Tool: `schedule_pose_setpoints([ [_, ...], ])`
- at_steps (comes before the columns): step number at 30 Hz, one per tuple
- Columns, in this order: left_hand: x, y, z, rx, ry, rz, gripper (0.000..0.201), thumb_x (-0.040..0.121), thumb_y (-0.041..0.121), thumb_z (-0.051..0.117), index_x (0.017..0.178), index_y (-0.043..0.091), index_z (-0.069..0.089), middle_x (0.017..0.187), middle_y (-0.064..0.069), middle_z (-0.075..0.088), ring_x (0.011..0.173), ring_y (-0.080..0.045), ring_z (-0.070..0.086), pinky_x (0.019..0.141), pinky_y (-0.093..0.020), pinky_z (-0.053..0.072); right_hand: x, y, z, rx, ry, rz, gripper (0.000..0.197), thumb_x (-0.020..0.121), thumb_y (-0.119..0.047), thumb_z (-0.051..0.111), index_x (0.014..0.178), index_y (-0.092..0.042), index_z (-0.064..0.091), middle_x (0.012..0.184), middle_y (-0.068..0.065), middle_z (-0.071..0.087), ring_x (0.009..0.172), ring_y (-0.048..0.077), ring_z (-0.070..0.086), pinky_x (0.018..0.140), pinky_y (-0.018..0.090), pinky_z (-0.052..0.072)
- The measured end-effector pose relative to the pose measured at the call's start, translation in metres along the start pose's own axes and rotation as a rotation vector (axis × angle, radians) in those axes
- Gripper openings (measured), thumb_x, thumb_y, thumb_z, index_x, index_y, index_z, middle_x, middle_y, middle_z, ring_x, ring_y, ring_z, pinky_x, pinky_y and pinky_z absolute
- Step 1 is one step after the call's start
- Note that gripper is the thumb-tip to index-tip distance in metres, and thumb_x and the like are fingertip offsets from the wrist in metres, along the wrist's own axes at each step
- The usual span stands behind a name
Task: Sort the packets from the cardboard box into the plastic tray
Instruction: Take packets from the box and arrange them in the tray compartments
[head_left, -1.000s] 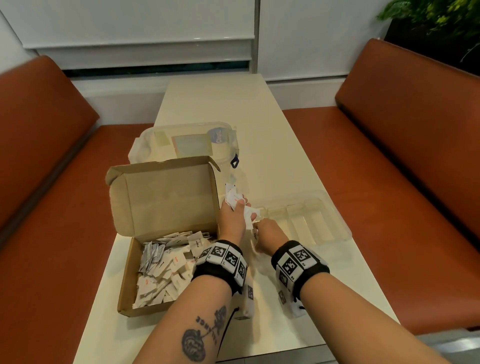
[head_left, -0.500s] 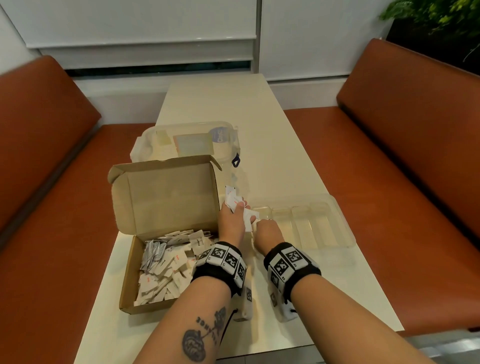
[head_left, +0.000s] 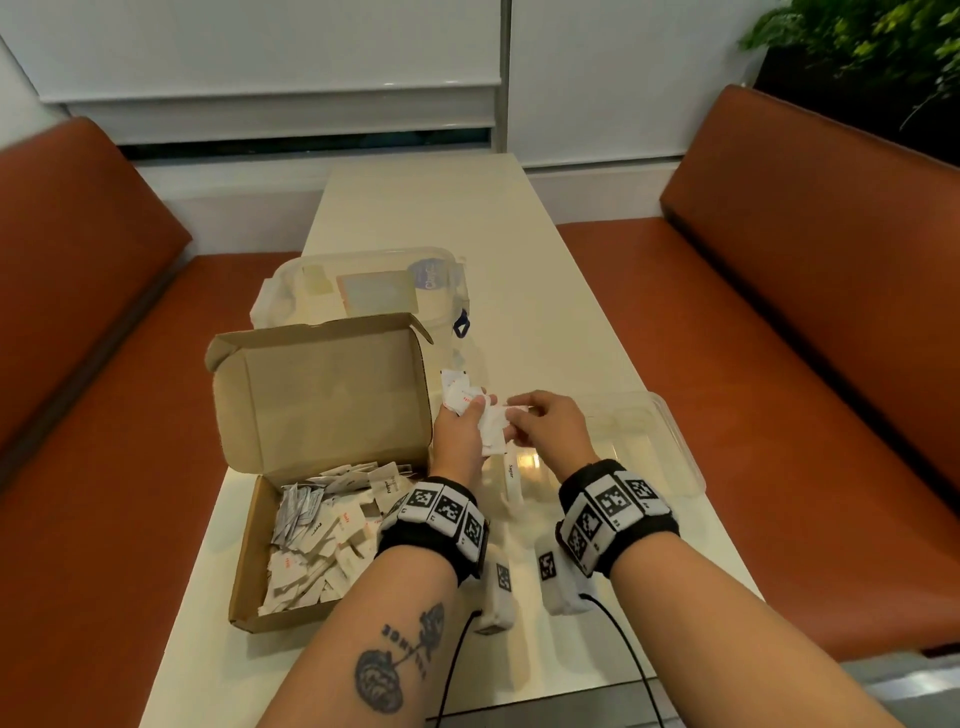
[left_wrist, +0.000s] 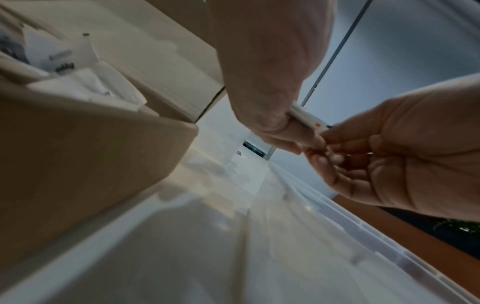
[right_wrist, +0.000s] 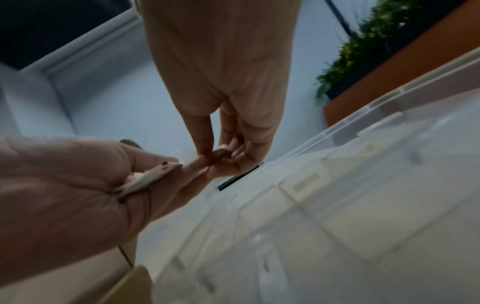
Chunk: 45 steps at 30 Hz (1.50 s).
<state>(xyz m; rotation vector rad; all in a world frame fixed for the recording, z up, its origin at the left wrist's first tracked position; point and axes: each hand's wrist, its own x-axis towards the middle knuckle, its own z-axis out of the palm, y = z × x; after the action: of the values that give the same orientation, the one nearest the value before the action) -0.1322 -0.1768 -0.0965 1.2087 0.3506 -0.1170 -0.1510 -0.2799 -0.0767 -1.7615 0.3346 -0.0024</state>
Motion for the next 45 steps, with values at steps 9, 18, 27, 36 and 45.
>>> schedule_pose_setpoints([
  [9,-0.004,0.008,0.008,-0.151,-0.037,-0.061,0.015,0.099,0.005,0.043,0.096,0.009,0.057,0.101,-0.010,0.060,0.083,-0.023,0.064,0.056,-0.034,0.059,0.006,0.001,-0.026,0.206,0.226,-0.055,0.007,0.086,0.000,0.058,0.088,-0.005,0.062,0.085,0.017,0.060,0.064,0.021,0.062,0.076,0.036,0.059],
  [18,-0.018,0.007,0.013,0.110,-0.337,-0.179,0.017,0.099,0.005,0.042,0.111,0.000,0.054,0.097,-0.013,0.063,0.076,-0.027,0.064,0.056,-0.035,0.059,0.014,-0.002,-0.023,0.313,0.242,-0.144,0.018,0.087,0.000,0.058,0.100,-0.014,0.057,0.088,0.001,0.056,0.082,0.016,0.060,0.074,0.023,0.053],
  [27,-0.016,0.010,0.012,0.124,-0.377,-0.178,0.027,0.094,-0.001,0.051,0.120,0.002,0.052,0.107,-0.021,0.060,0.083,-0.030,0.065,0.060,-0.039,0.059,0.016,-0.004,-0.009,0.114,0.111,-0.140,0.018,0.089,-0.008,0.055,0.097,-0.023,0.059,0.091,-0.006,0.056,0.083,0.020,0.061,0.073,0.037,0.053],
  [36,-0.008,0.007,0.011,0.159,-0.218,-0.030,0.012,0.096,0.006,0.051,0.104,0.012,0.055,0.114,-0.026,0.059,0.099,-0.039,0.064,0.082,-0.052,0.055,0.013,0.000,-0.009,0.046,0.121,-0.134,0.010,0.084,-0.004,0.061,0.088,-0.011,0.066,0.081,0.005,0.063,0.075,0.020,0.062,0.062,0.029,0.055],
  [45,-0.002,0.006,0.012,0.002,-0.118,-0.047,0.023,0.098,0.008,0.047,0.121,0.006,0.046,0.101,-0.018,0.062,0.070,-0.028,0.066,0.059,-0.038,0.059,0.020,-0.015,-0.029,-0.102,0.231,-0.291,0.012,0.081,-0.014,0.070,0.092,-0.016,0.068,0.071,-0.009,0.055,0.064,0.002,0.047,0.061,0.010,0.039],
])
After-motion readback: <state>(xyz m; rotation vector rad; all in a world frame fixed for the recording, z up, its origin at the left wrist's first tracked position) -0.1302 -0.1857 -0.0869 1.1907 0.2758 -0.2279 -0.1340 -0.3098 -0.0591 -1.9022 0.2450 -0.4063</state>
